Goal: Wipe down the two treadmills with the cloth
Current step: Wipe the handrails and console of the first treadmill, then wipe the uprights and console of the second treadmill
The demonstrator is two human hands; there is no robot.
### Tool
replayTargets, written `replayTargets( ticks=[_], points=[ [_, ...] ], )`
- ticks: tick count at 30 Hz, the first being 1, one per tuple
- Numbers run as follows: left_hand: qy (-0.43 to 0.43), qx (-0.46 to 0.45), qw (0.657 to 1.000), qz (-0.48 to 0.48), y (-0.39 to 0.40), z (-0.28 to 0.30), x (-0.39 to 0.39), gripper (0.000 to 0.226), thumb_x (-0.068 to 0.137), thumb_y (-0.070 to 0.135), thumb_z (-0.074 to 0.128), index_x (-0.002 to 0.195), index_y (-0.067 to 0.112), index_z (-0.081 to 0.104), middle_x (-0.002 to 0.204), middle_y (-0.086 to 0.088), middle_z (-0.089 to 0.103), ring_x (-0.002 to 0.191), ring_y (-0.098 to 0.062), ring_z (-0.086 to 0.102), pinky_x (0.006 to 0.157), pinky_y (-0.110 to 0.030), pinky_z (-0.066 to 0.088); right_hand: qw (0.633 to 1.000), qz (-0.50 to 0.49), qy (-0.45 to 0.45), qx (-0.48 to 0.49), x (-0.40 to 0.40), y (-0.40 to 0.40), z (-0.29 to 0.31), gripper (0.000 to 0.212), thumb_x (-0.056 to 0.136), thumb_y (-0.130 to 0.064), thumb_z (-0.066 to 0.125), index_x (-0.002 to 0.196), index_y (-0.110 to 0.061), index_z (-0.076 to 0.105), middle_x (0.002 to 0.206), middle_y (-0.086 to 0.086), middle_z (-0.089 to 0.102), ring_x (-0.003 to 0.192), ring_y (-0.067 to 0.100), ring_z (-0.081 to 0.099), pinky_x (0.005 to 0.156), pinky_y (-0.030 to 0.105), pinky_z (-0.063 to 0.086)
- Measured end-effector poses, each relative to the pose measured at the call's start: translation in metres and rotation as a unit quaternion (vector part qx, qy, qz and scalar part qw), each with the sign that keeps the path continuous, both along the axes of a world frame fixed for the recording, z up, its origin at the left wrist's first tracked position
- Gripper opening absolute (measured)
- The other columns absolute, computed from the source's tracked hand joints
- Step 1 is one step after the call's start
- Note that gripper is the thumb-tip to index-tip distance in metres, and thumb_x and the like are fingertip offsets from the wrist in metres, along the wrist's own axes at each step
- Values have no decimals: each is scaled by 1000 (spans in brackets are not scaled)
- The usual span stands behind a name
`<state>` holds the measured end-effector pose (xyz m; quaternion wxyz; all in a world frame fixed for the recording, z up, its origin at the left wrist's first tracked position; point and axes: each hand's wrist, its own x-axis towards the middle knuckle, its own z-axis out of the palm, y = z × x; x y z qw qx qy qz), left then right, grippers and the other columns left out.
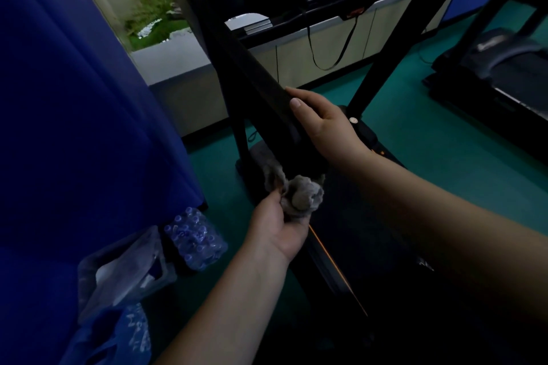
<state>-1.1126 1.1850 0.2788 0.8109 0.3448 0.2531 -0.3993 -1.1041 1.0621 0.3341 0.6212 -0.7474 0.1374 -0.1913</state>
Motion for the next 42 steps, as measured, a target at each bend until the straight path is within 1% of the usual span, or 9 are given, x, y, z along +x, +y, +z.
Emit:
replayTargets(
  ticks=[2, 5, 8, 14, 17, 23, 33, 36, 42],
  points=[
    [-27, 6, 999, -32, 15, 4, -2, 52, 100, 10, 39, 62, 4, 73, 61, -10, 68, 61, -19, 66, 58, -24, 55, 1000, -4, 2, -7, 0, 1, -1, 33, 97, -27, 52, 129, -19, 58, 115, -11, 63, 99, -11, 58, 80, 4, 45],
    [-97, 53, 992, -59, 37, 14, -2, 33, 101, 21, 42, 97, 3, 70, 77, -11, 74, 68, -20, 72, 57, -25, 58, 1000, -11, 1, 0, 2, 3, -2, 30, 97, -28, 53, 125, -22, 60, 113, -13, 64, 102, -8, 59, 84, 7, 46],
    [-205, 124, 969, -57, 53, 14, 7, 29, 97, 26, 51, 120, 13, 63, 106, -17, 71, 92, -30, 70, 78, -38, 58, 1000, -13, -4, 12, 4, 3, -3, 28, 97, -26, 53, 124, -23, 61, 111, -13, 65, 103, -5, 60, 86, 11, 47],
    [-314, 266, 904, -120, 69, 7, 7, 34, 89, 46, 61, 117, 27, 62, 110, -6, 71, 99, -26, 69, 88, -46, 55, 1000, -17, 2, 17, 1, 5, -1, 30, 95, -29, 56, 124, -22, 62, 111, -11, 66, 102, -2, 62, 83, 12, 50],
    [-396, 328, 846, -141, 69, 3, -3, 8, 89, 37, 64, 96, 31, 65, 98, 0, 72, 92, -22, 69, 83, -41, 56, 999, -25, 10, 27, -11, 2, -1, 30, 93, -29, 60, 120, -18, 65, 109, -6, 69, 102, 2, 64, 86, 17, 52],
    [-480, 410, 743, -223, 61, -5, -37, 10, 88, 36, 66, 96, 38, 61, 94, 17, 66, 86, 1, 62, 68, -20, 47, 998, -10, 62, -5, -103, -25, -31, 22, 90, -16, 63, 111, -23, 63, 109, -5, 68, 103, 4, 64, 89, 17, 50],
    [-494, 399, 686, -355, 14, -45, -103, 21, 82, 34, 73, 97, 39, 59, 100, 13, 64, 93, -3, 60, 68, -16, 42, 969, -140, 201, 14, -305, -75, -88, 24, 88, -15, 66, 103, -33, 63, 100, -5, 72, 98, 13, 67, 88, 27, 51],
    [-528, 386, 639, -405, -8, -47, -111, 24, 81, 37, 73, 99, 40, 58, 101, 13, 63, 92, -3, 59, 67, -17, 42, 952, -213, 219, 30, -354, -72, -92, 23, 88, -13, 65, 104, -30, 64, 100, -6, 72, 97, 13, 67, 90, 30, 52],
    [-623, 334, 504, -496, -49, -44, -123, 35, 78, 42, 72, 110, 37, 58, 108, 12, 57, 92, -5, 57, 75, -25, 47, 904, -367, 207, 71, -421, -39, -95, 24, 88, -9, 64, 100, -29, 63, 100, -1, 72, 97, 19, 68, 92, 37, 52]
  ],
)
